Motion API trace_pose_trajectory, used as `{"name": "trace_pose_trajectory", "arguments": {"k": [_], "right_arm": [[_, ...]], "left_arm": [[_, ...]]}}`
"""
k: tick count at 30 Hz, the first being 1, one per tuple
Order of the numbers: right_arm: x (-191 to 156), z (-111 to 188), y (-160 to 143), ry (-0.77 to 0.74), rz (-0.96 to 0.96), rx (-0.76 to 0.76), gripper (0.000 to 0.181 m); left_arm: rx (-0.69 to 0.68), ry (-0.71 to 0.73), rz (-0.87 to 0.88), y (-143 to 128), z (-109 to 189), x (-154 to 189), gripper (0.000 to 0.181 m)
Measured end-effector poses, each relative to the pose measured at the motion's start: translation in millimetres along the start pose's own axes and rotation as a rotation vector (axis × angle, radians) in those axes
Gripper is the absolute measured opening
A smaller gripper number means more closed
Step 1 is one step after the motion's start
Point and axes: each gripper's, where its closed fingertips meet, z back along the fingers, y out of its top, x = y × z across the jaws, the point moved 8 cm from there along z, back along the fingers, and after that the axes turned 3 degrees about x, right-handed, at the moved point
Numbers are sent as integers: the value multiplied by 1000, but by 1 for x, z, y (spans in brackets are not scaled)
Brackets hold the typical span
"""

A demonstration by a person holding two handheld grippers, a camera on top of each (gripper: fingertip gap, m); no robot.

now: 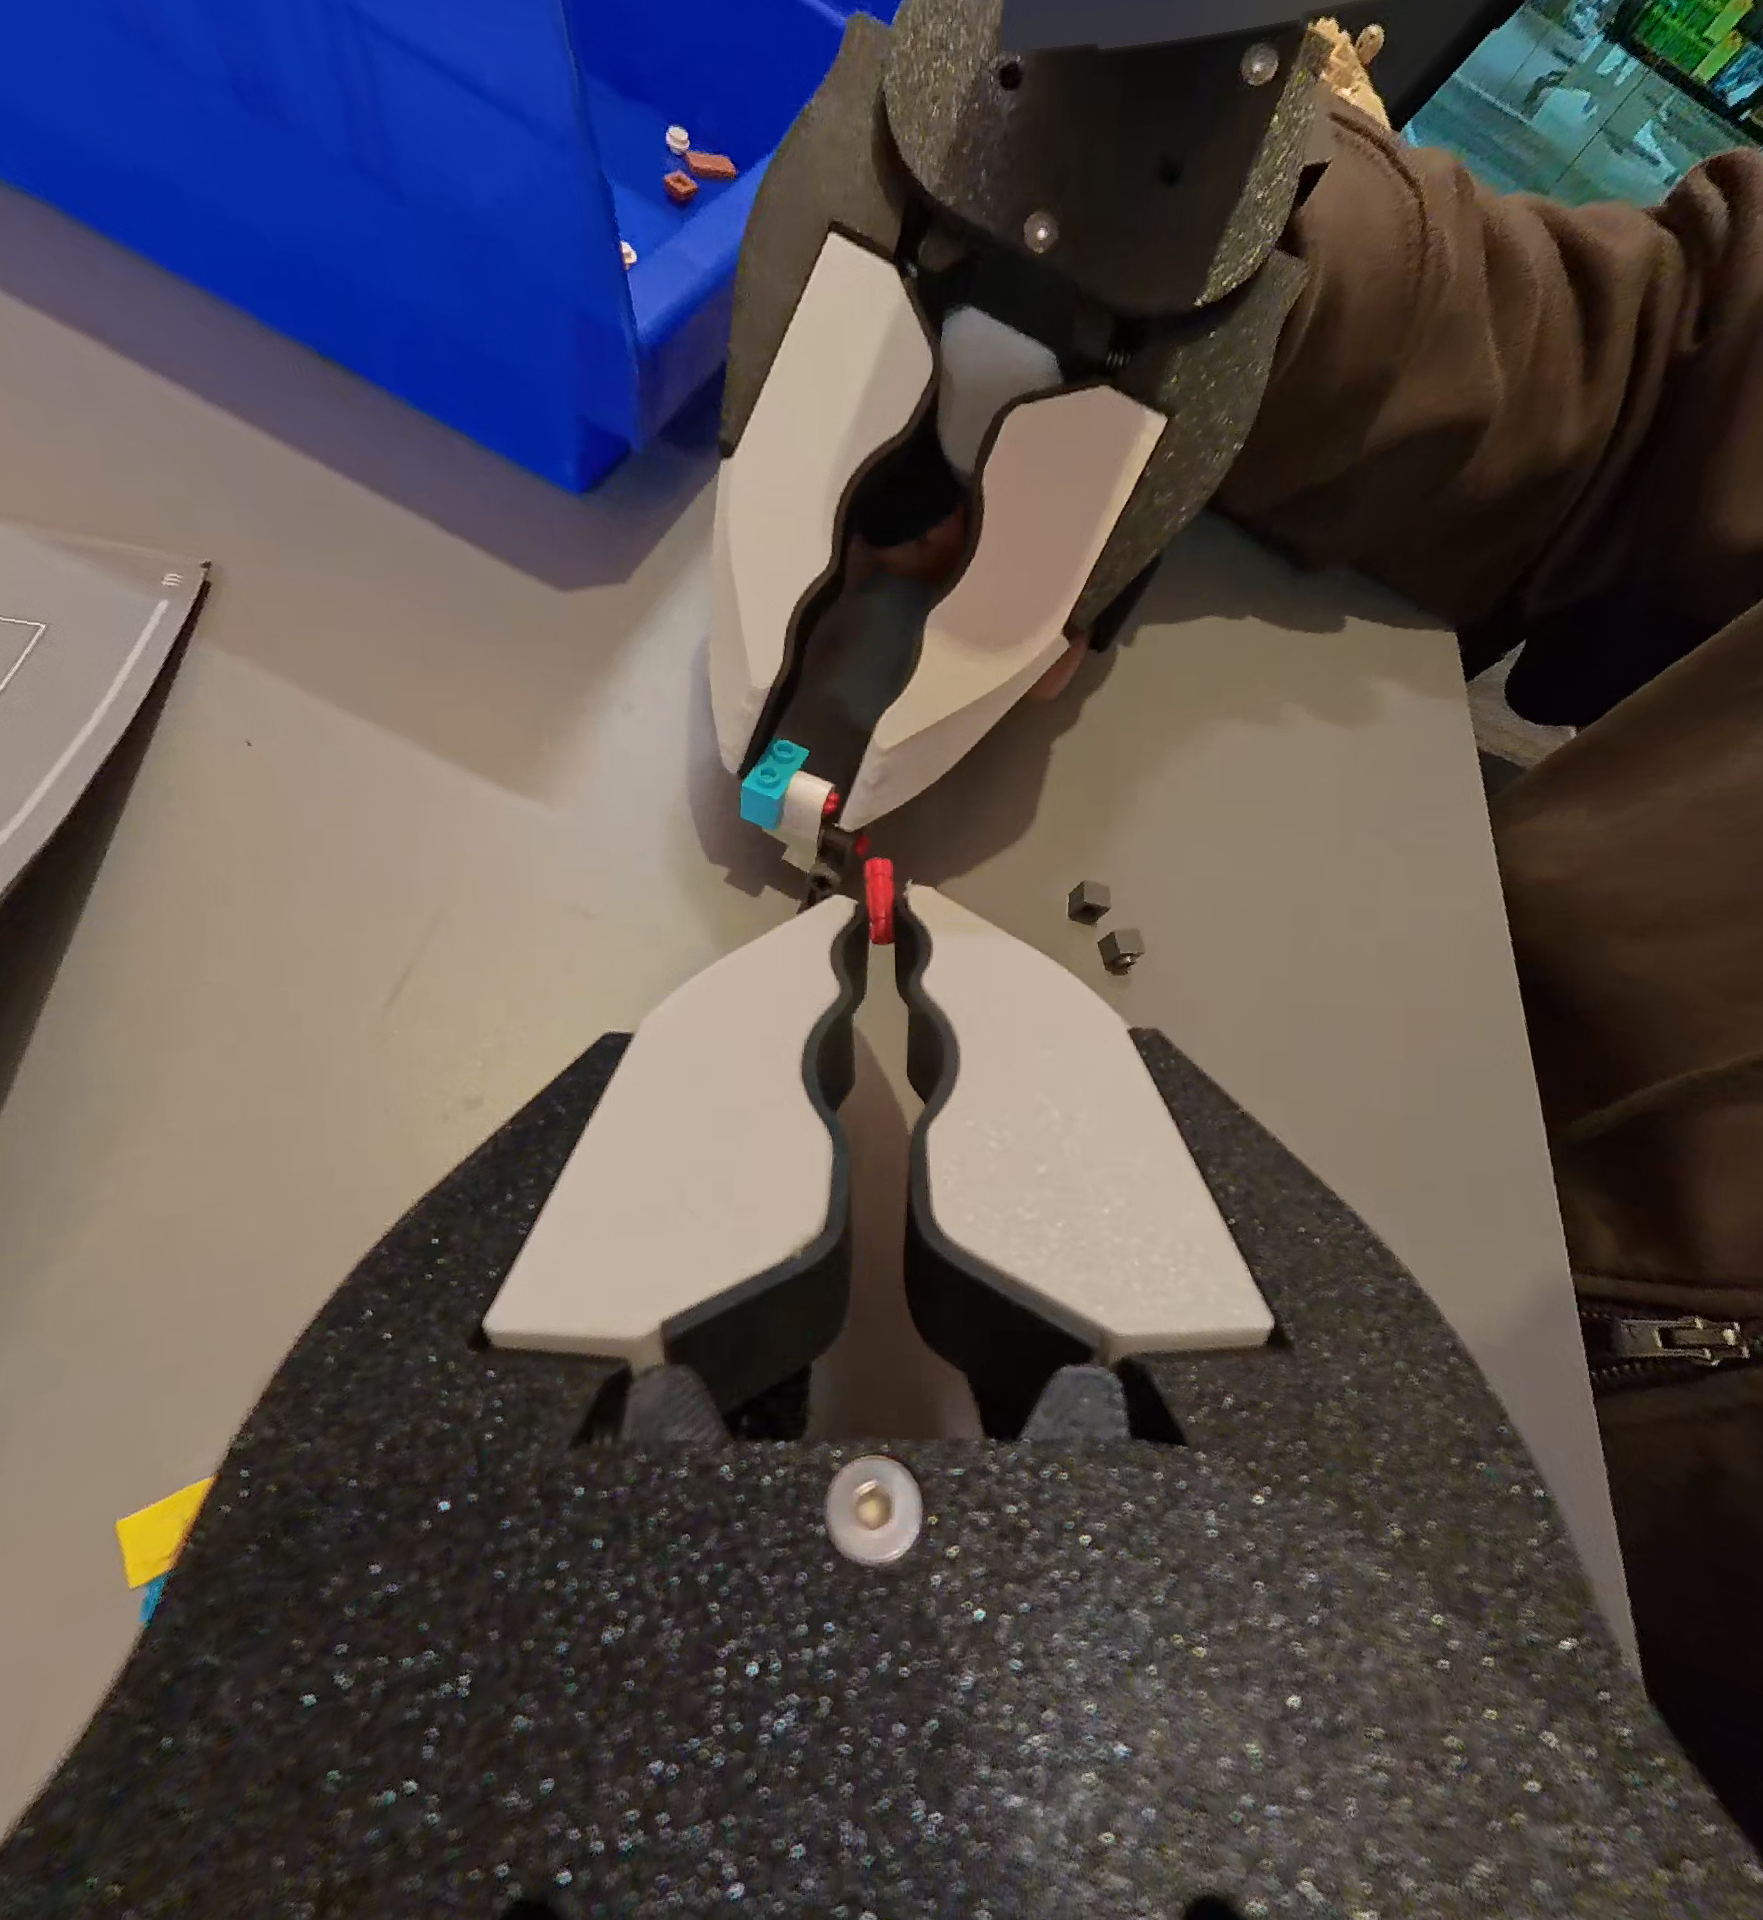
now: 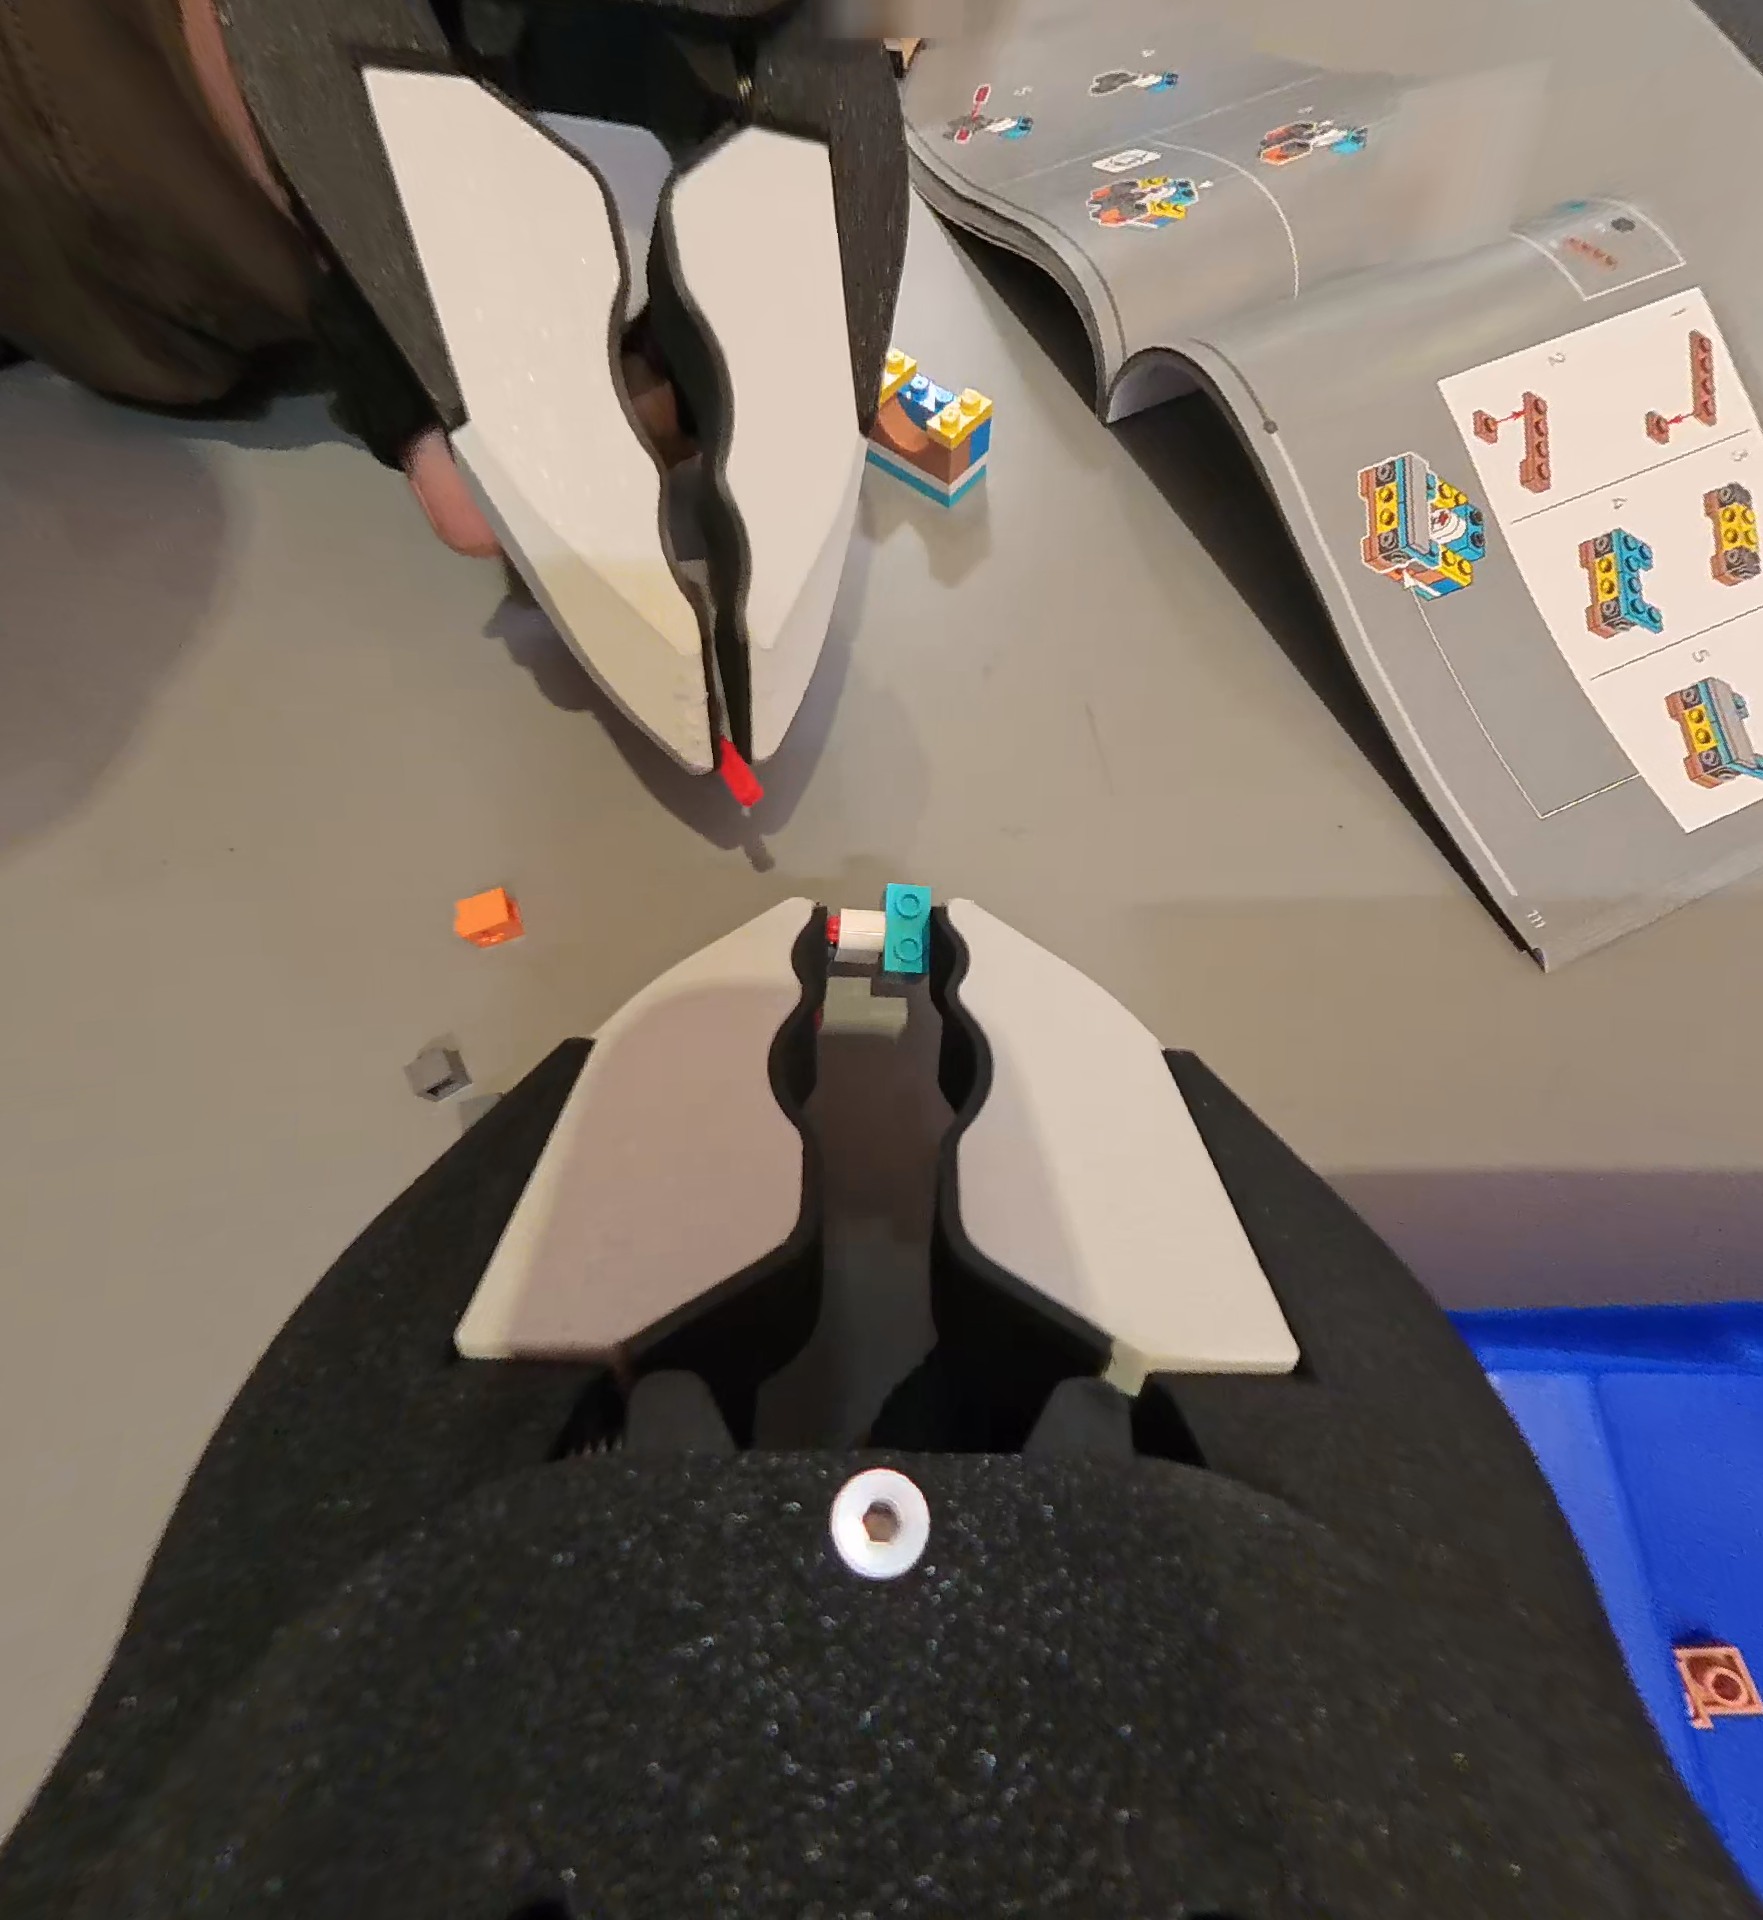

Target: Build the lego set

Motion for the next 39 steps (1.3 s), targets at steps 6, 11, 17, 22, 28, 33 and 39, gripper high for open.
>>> {"name": "trace_pose_trajectory", "arguments": {"k": [6,11,17,22,28,33,39], "right_arm": [[1,0,-1,1,-3,-11,23],[0,4,2,-48,81,35,26],[-19,16,20,-64,323,226,20],[-30,18,25,-52,409,310,19],[-37,15,24,-13,449,327,15],[-41,14,24,6,472,323,6],[-34,14,24,21,364,317,4]], "left_arm": [[37,-42,56,0,1,-4,4],[116,-152,148,1,4,-6,4],[218,-311,336,4,8,-8,4],[237,-403,428,5,8,-7,4],[202,-470,433,3,5,1,4],[188,-471,438,2,4,2,4],[242,-421,381,5,8,-3,5]]}}
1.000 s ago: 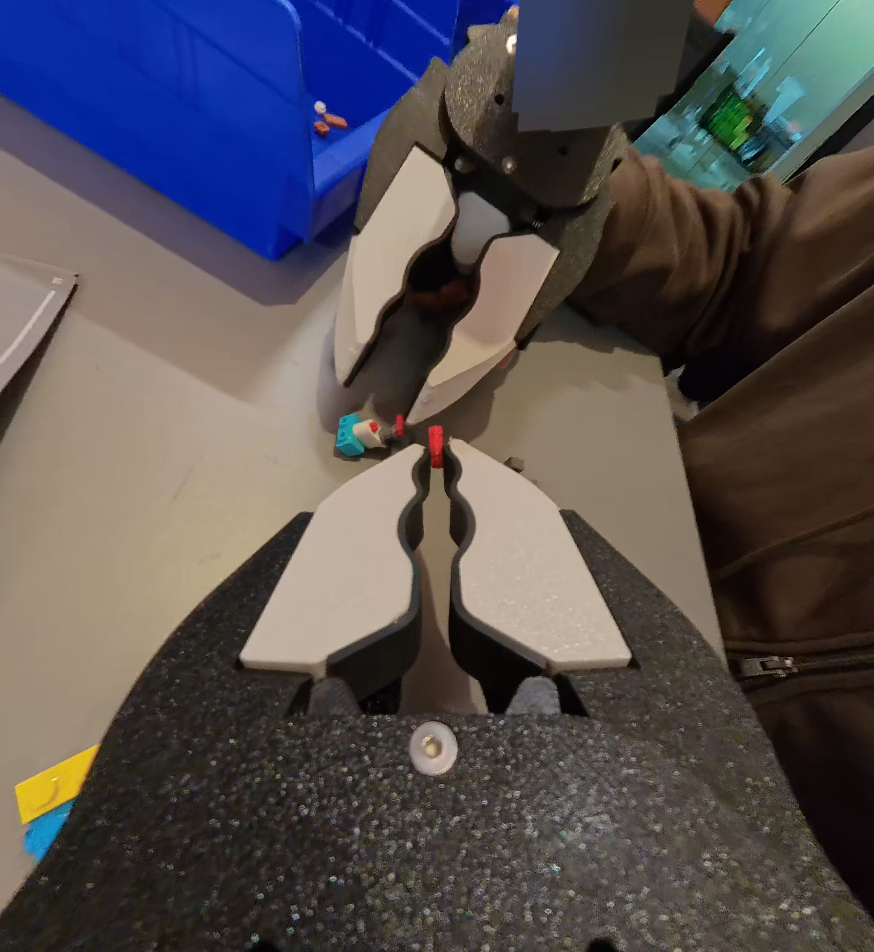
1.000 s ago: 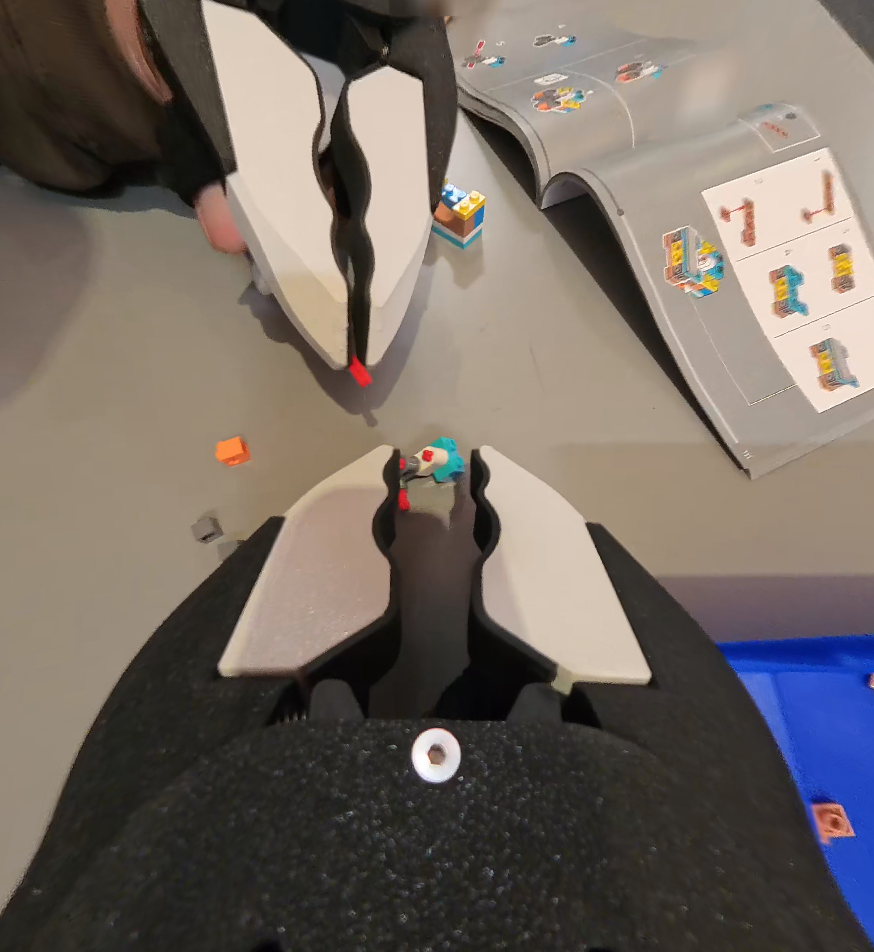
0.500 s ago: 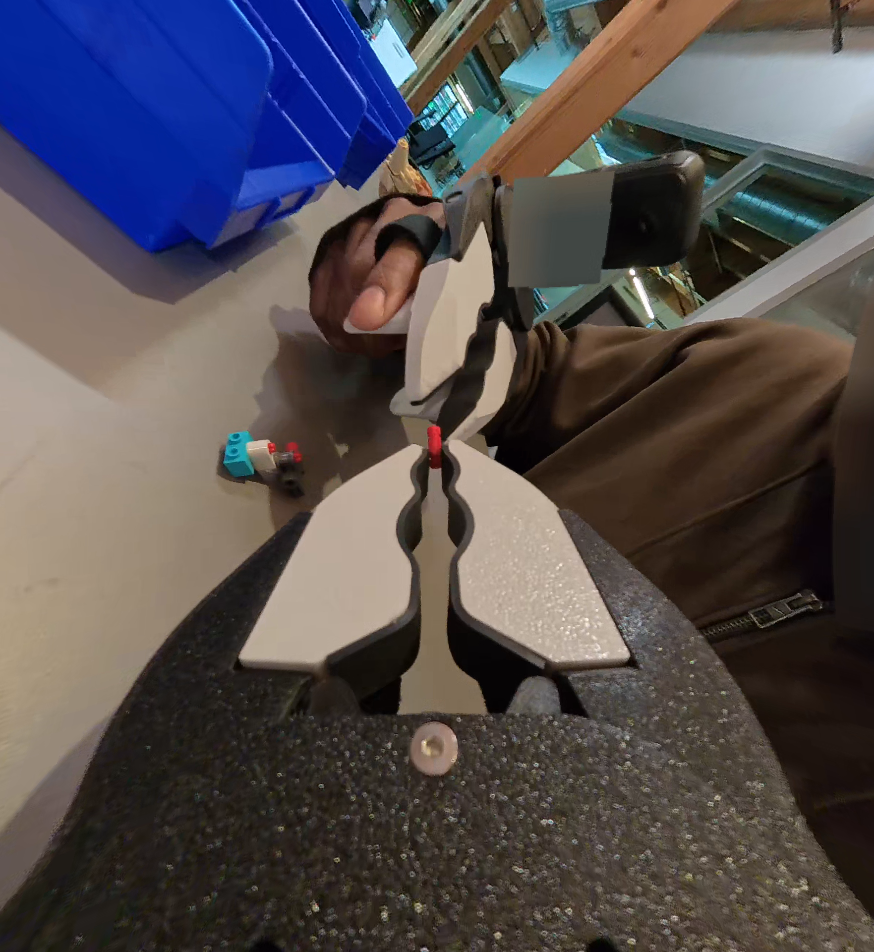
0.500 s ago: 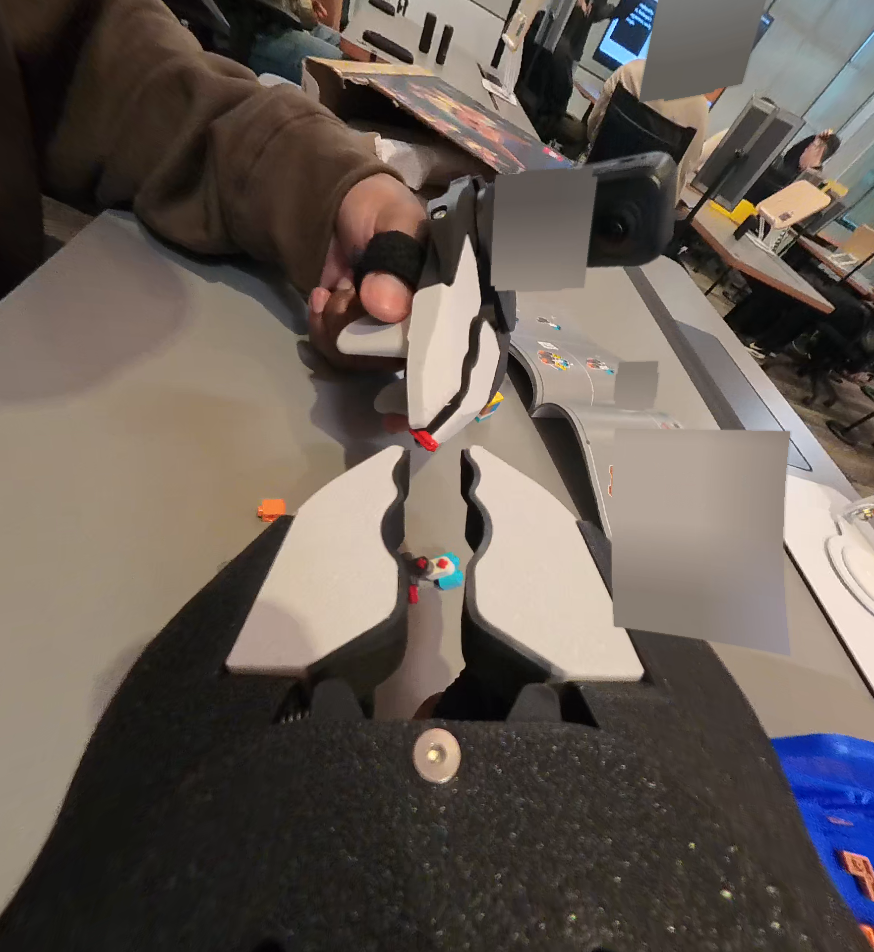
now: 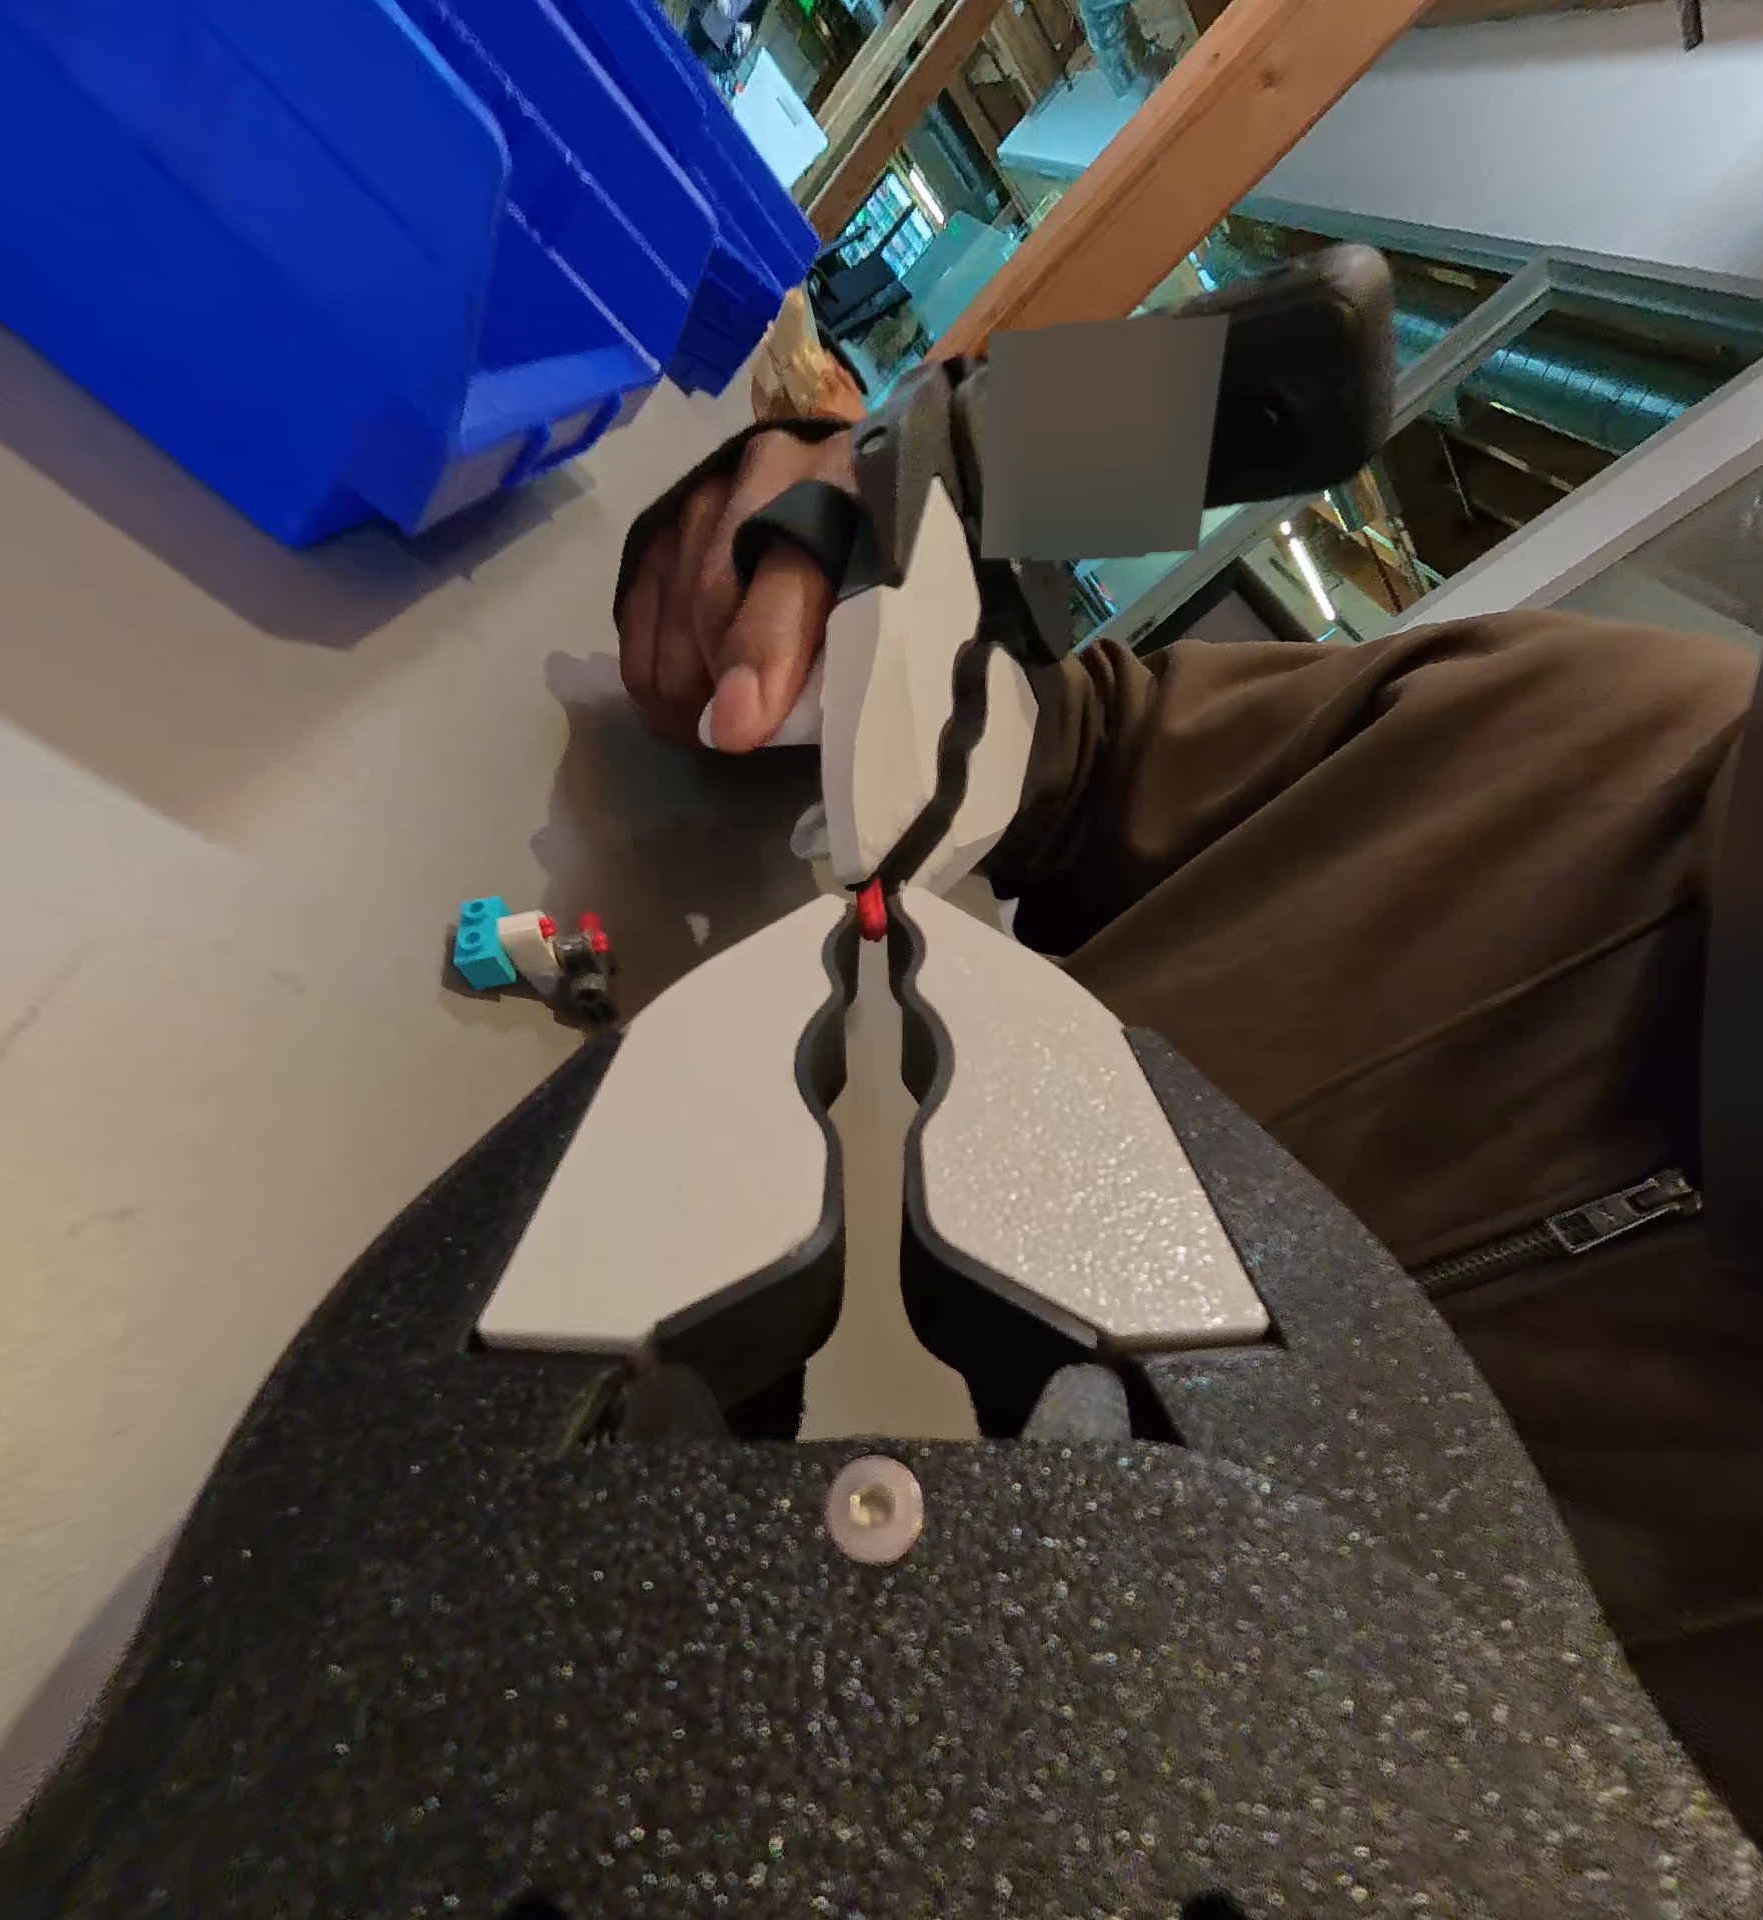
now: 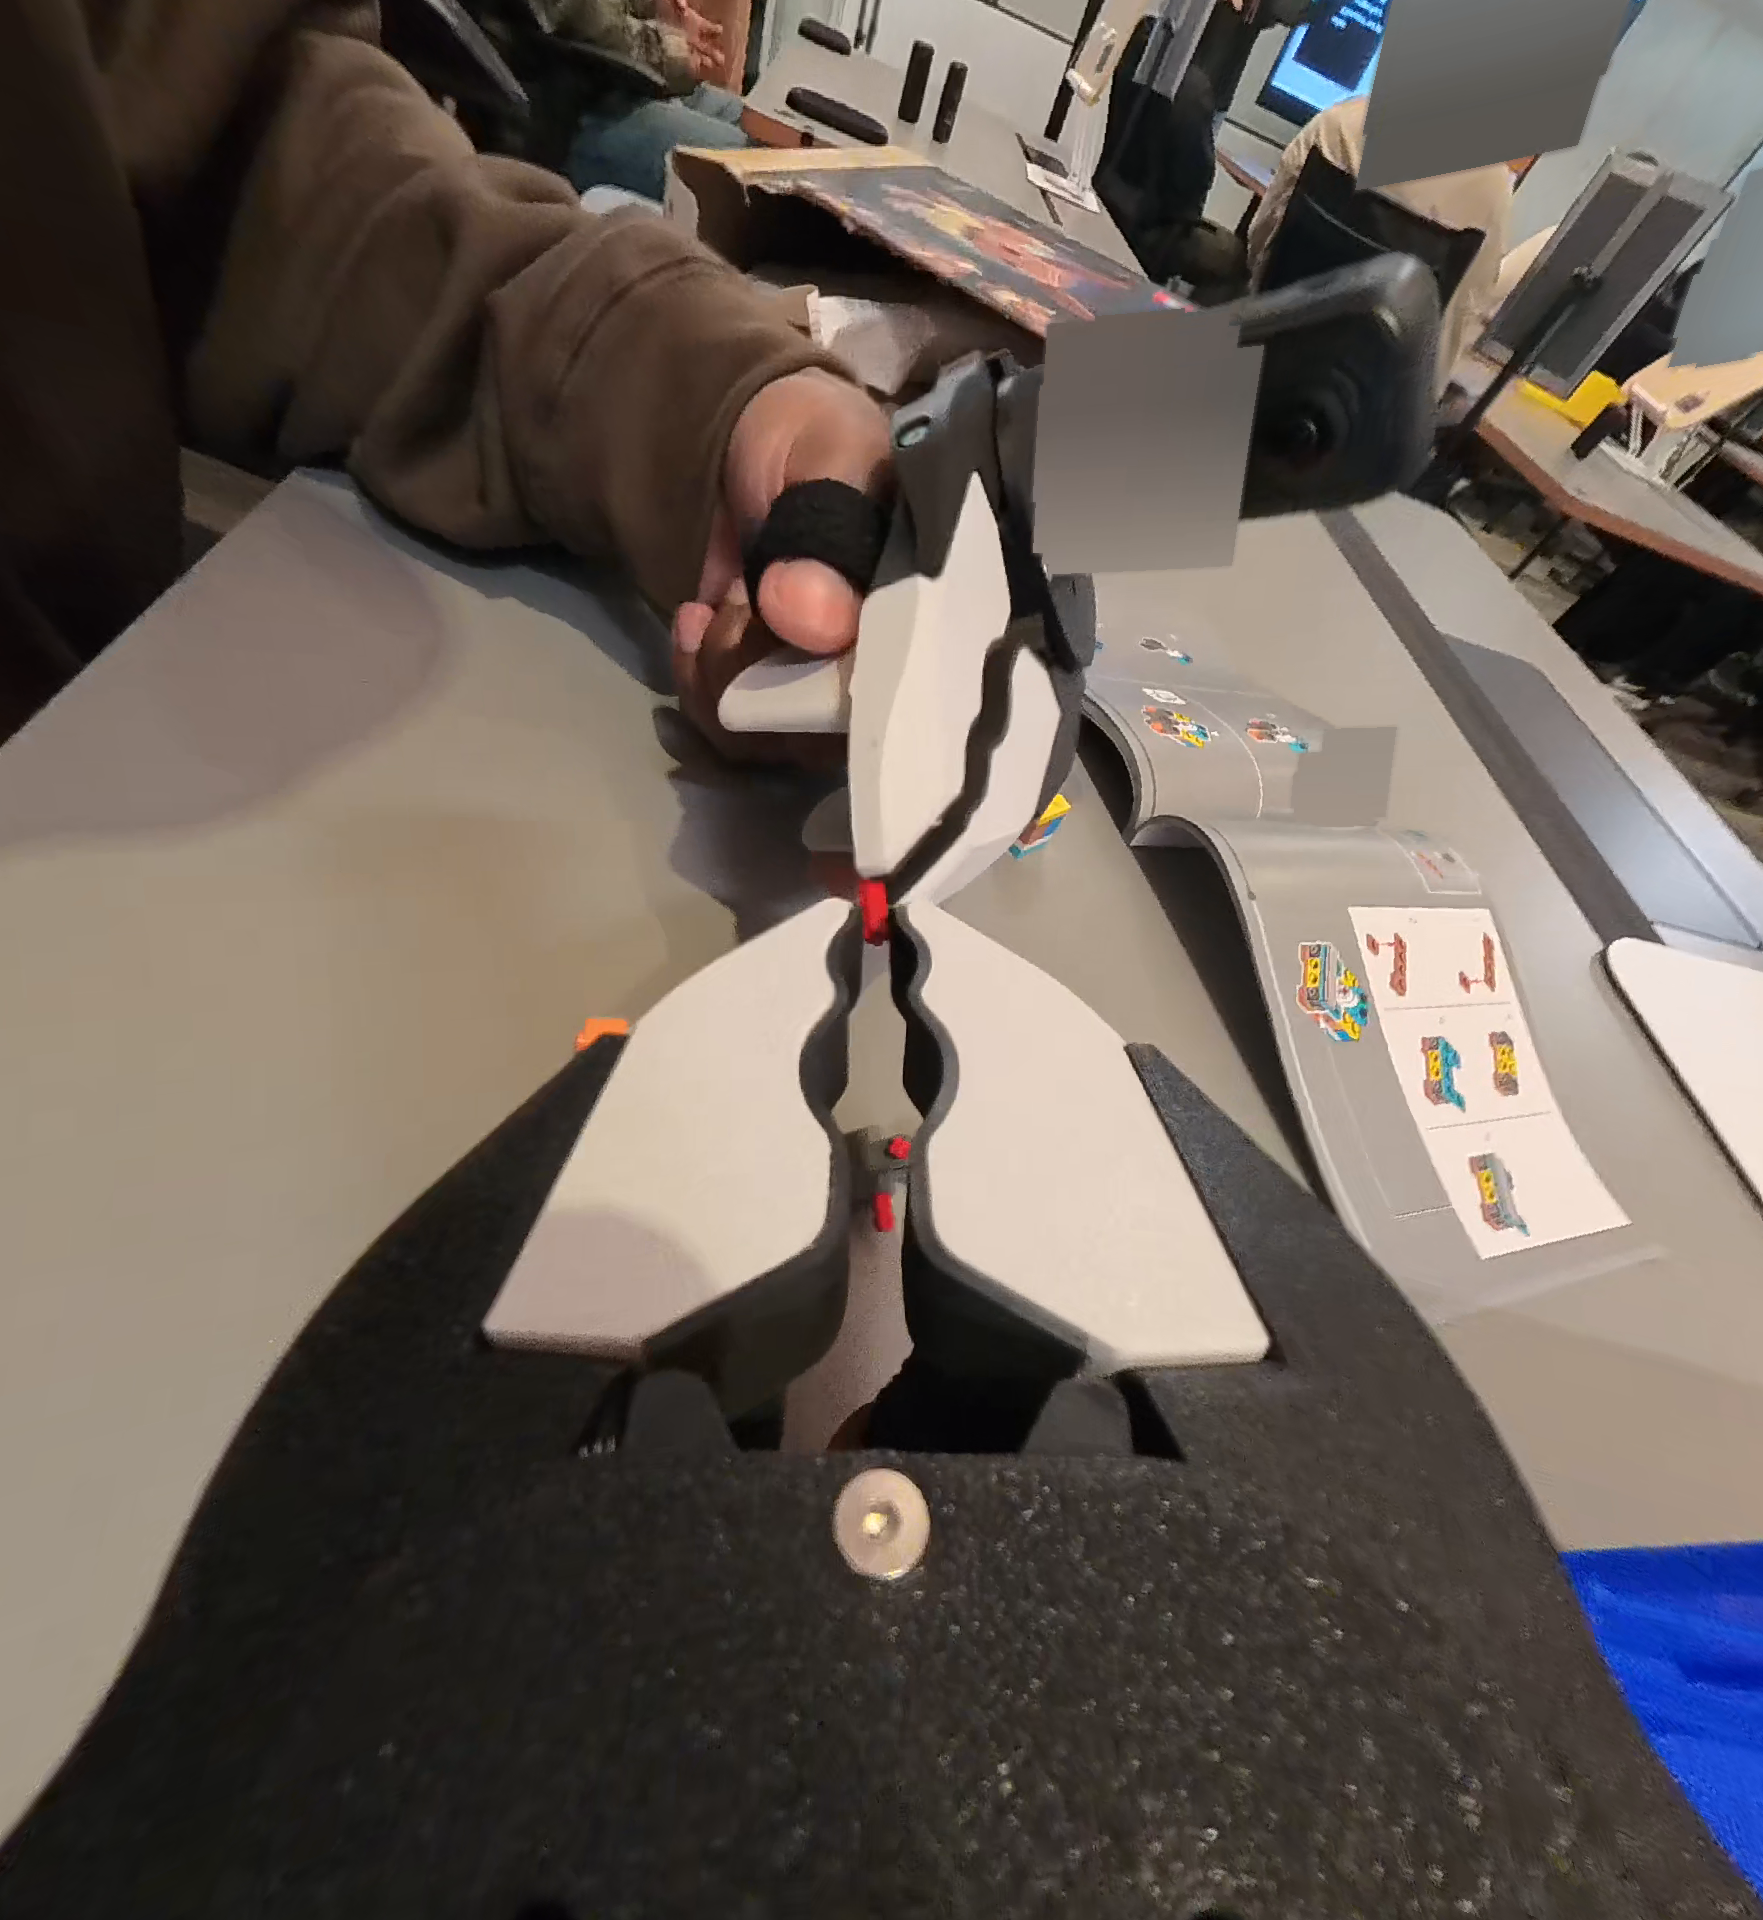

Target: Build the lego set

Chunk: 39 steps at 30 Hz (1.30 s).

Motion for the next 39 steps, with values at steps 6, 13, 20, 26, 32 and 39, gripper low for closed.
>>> {"name": "trace_pose_trajectory", "arguments": {"k": [6,13,20,26,32,39], "right_arm": [[16,5,-4,39,-322,82,4],[22,4,-9,164,-643,170,4],[20,1,-9,256,-754,199,4],[18,0,-8,303,-796,220,4],[16,-2,-8,331,-817,215,4],[16,-2,-9,323,-801,201,5]], "left_arm": [[31,158,-536,8,7,13,13],[-1,317,-1139,-3,-1,28,15],[-21,374,-1373,-9,-4,34,14],[-53,374,-1446,-13,-7,35,11],[-51,364,-1496,-15,-9,38,8],[-82,363,-1475,-15,-9,37,5]]}}
